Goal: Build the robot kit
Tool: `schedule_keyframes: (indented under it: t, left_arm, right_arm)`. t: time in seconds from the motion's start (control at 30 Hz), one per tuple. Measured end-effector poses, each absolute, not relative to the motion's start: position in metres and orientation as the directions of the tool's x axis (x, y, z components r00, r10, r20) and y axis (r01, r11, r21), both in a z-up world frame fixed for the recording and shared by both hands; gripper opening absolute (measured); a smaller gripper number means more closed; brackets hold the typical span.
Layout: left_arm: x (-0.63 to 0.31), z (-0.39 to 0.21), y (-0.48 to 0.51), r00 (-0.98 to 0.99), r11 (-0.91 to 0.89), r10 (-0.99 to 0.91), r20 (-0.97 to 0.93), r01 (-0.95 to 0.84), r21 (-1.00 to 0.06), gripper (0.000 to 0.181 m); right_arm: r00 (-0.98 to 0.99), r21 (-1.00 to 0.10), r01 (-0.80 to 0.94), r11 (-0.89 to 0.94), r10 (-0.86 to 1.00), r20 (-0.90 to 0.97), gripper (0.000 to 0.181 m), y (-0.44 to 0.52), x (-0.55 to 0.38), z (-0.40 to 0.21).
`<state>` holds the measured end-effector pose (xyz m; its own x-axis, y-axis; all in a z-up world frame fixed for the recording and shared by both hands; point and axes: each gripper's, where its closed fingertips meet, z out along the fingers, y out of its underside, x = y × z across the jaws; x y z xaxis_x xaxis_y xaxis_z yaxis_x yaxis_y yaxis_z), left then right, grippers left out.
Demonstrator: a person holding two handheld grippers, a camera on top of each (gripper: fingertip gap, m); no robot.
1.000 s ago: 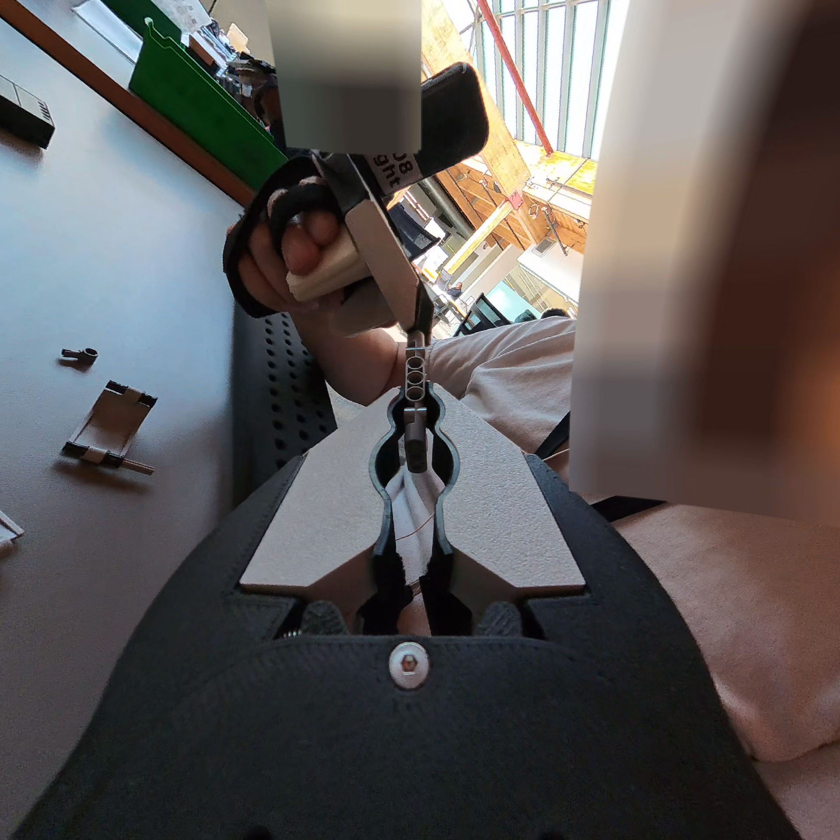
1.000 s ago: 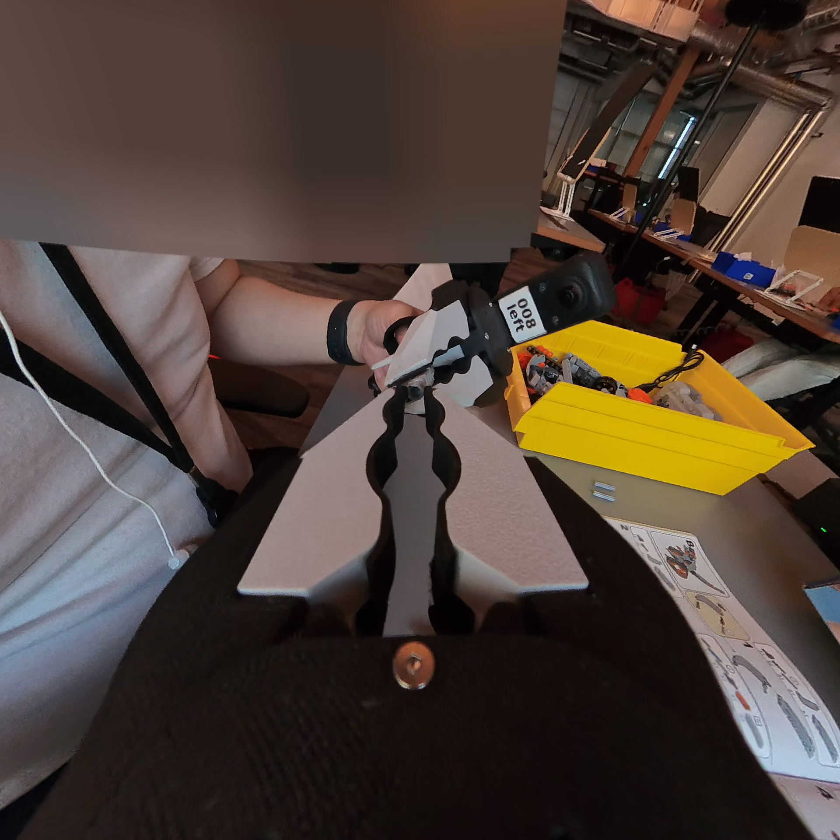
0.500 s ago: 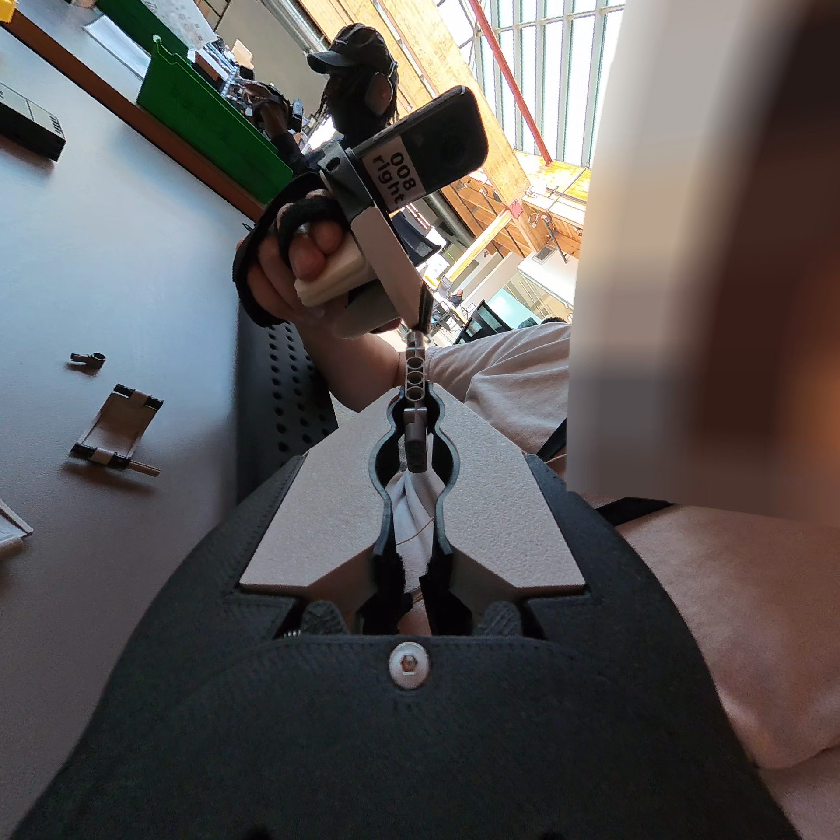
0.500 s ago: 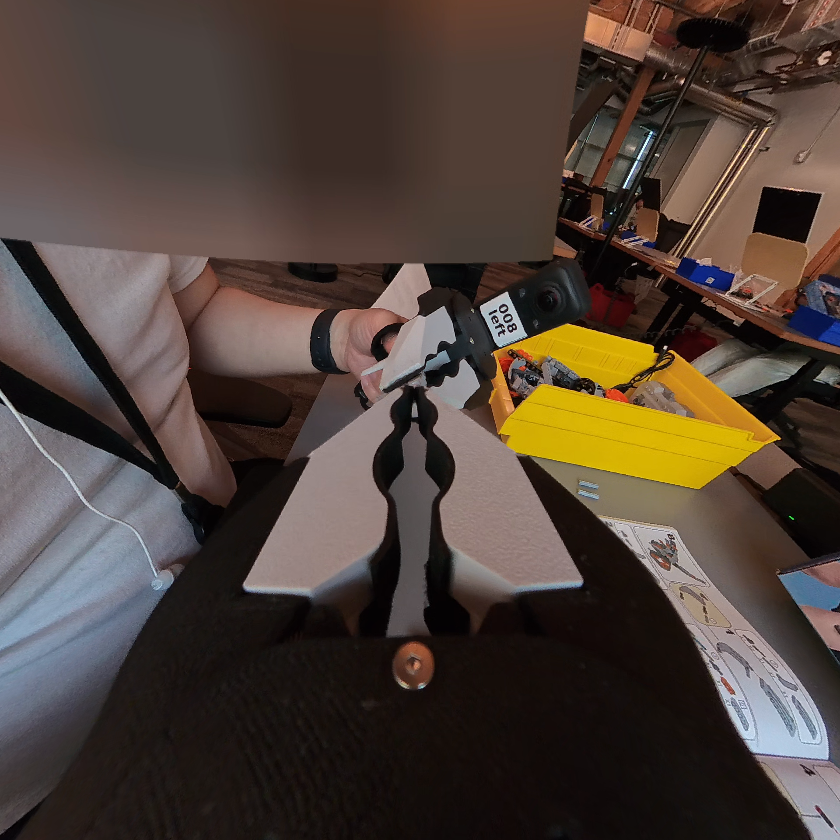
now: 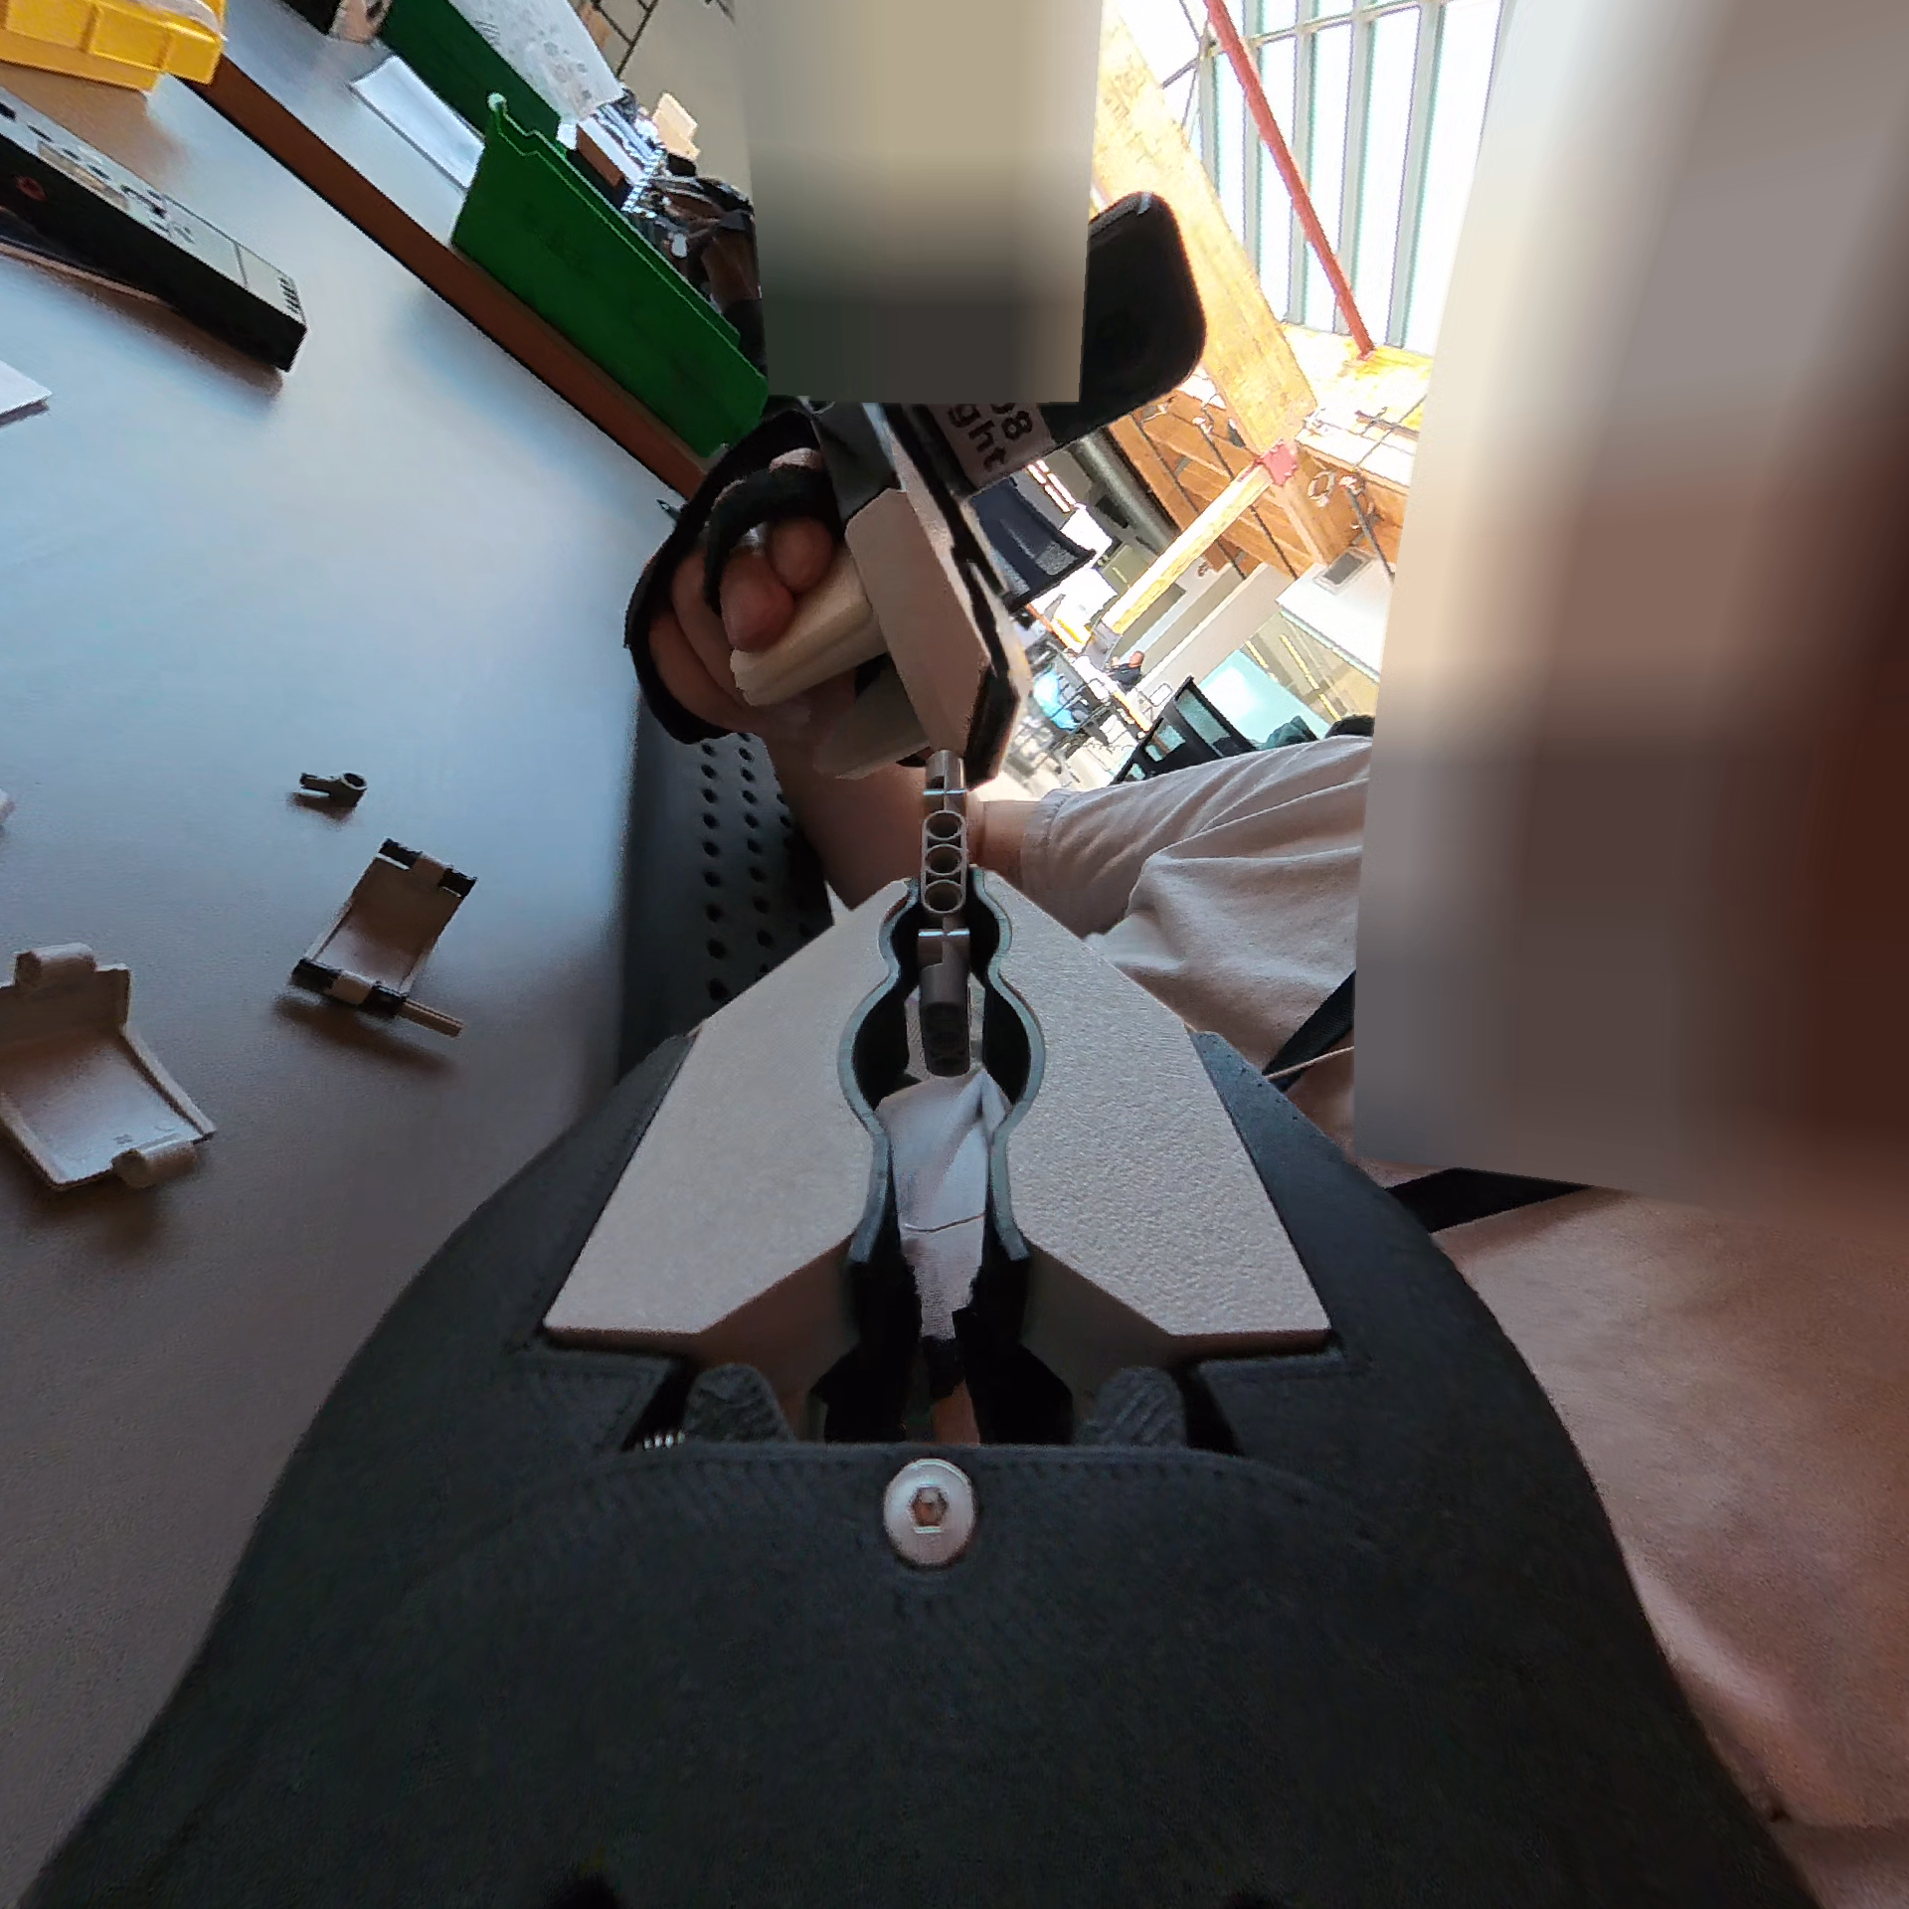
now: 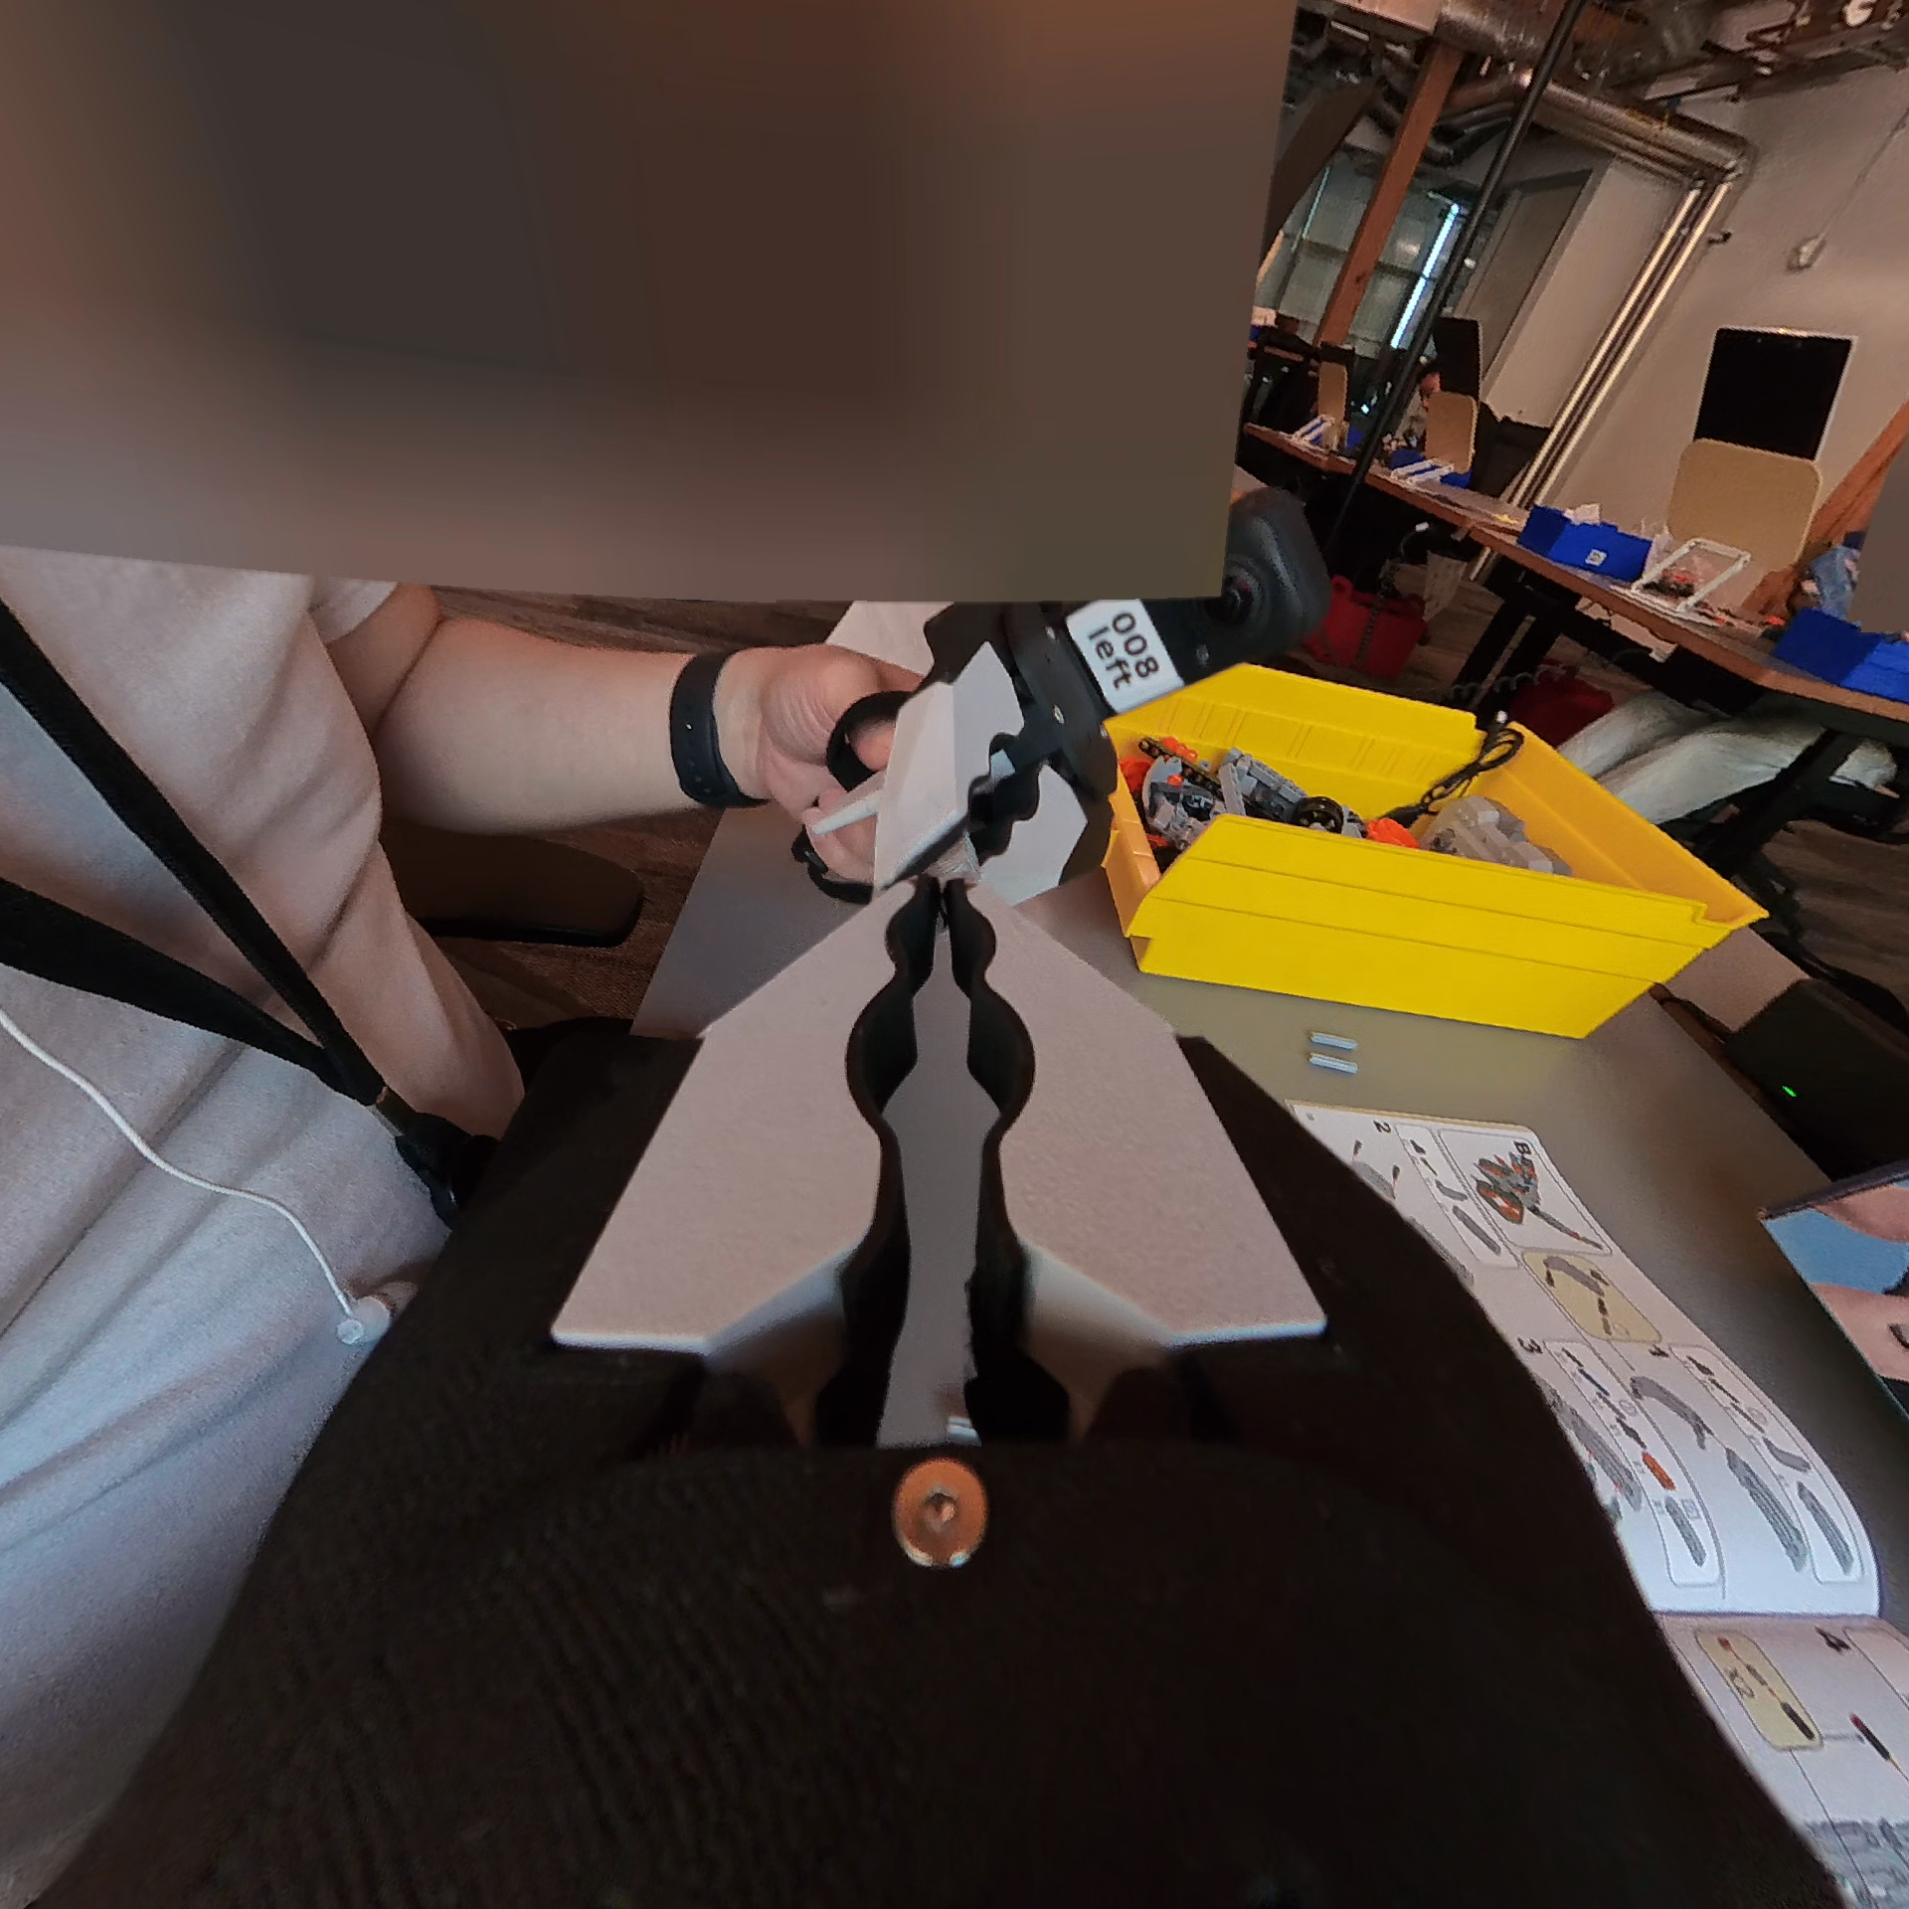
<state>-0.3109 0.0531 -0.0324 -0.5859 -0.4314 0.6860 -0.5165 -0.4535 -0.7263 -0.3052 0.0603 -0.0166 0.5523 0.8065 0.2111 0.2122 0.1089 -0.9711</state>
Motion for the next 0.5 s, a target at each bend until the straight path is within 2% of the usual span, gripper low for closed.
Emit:
schedule_keyframes:
  t: [0.2,0.3,0.33,0.4,0.5]
  left_arm:
    - [-0.311,-0.042,0.054,-0.549,-0.404,-0.506,0.665,-0.531,-0.745,0.005]
    - [-0.305,-0.048,0.059,-0.513,-0.409,-0.549,0.66,-0.524,-0.747,0.005]
    - [-0.305,-0.048,0.059,-0.515,-0.41,-0.544,0.662,-0.525,-0.746,0.005]
    - [-0.307,-0.042,0.056,-0.535,-0.443,-0.497,0.683,-0.52,-0.73,0.005]
    - [-0.306,-0.049,0.056,-0.514,-0.428,-0.523,0.68,-0.532,-0.731,0.005]
  right_arm:
    - [0.544,-0.972,0.216,0.097,0.814,0.203,0.0,0.06,-0.306,-0.024]
    - [0.461,-0.992,-0.088,0.09,0.887,0.04,0.0,0.045,-0.305,0.01]
    - [0.467,-0.987,-0.132,0.091,0.884,0.019,0.0,0.046,-0.299,0.016]
    - [0.53,-0.993,-0.065,0.102,0.847,0.052,0.0,0.054,-0.289,0.008]
    - [0.553,-0.996,0.032,0.077,0.829,0.082,0.0,0.057,-0.293,-0.01]
